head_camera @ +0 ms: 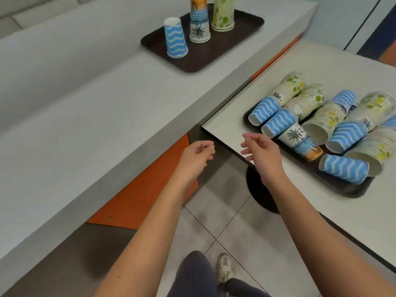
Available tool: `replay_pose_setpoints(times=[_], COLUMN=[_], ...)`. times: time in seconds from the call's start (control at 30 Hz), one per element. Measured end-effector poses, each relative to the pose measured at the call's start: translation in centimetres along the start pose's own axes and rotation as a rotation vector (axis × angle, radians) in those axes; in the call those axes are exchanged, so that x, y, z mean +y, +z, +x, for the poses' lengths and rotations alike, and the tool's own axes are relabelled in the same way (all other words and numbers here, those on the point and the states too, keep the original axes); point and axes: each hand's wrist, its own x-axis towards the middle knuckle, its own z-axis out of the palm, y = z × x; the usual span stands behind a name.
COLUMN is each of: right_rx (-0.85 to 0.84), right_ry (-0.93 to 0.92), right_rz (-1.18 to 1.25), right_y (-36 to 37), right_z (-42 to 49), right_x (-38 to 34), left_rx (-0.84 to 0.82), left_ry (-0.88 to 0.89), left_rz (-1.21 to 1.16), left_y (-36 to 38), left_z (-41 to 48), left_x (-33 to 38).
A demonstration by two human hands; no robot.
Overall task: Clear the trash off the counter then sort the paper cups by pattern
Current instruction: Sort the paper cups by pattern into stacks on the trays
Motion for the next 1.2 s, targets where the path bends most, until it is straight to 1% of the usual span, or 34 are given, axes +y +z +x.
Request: replay_pose_setpoints(times=[0.17,0.27,0.33,0.4,0.43,0.53,0.6,0.63,0.7,0.77,0.8,0.87,1.03,1.13,1.2], right_rx=[0.137,0.23,0.325,0.42,0.446,0.48,0.477,0.463,0.41,0.342,0.312,0.261,0.202,0.181,0.203], right_ry=[-0.041,-0.108,-0.175,-0.229,-0.243,-0.236,-0.19,-0.166,-0.152,-0.157,-0.163,-0.178,-0.211,-0.215,-0.254], right_rz=[0.007,-0.121,-0.29,-0.47,-0.556,-0.806,-0.971,-1.05,-1.219,-1.414,-1.488,-1.565,-1.587,-1.505,-1.332], right_y=[-4.3,-6.4,-7.9,-9.6,-10.6,-13.9,-16.0,-17.0,-18.8,-20.0,-20.5,-21.0,-22.4,-23.1,-23.4], right_z=[4.6,7.1,8.2,8.9,9.0,8.8,8.2,8.0,7.5,7.2,7.1,7.2,7.4,7.3,6.8], right_x=[-0.5,0.2,0.9,1.3,1.6,2.6,3.4,3.8,4.7,5.6,5.9,6.5,7.9,7.4,6.6], left_rx=[-0.092,-0.136,-0.162,-0.215,-0.26,-0.409,-0.501,-0.545,-0.64,-0.688,-0.685,-0.648,-0.538,-0.479,-0.446], left_ry=[0.018,0.074,0.165,0.321,0.427,0.828,1.077,1.175,1.32,1.416,1.448,1.454,1.409,1.396,1.398], left_rz=[-0.006,0.061,0.171,0.319,0.428,0.78,0.922,0.978,1.079,1.204,1.266,1.345,1.42,1.418,1.366], left_y=[3.6,5.9,7.6,9.5,10.5,14.0,16.5,17.8,20.2,22.3,23.2,24.6,26.2,26.9,27.0], left_z=[5.1,8.7,11.0,12.9,13.6,15.1,15.7,15.9,16.0,16.0,16.0,16.0,16.2,16.4,16.6], left_x=[3.8,5.3,6.0,6.6,6.9,7.5,7.8,7.8,7.3,6.5,6.0,5.1,4.1,3.5,3.3])
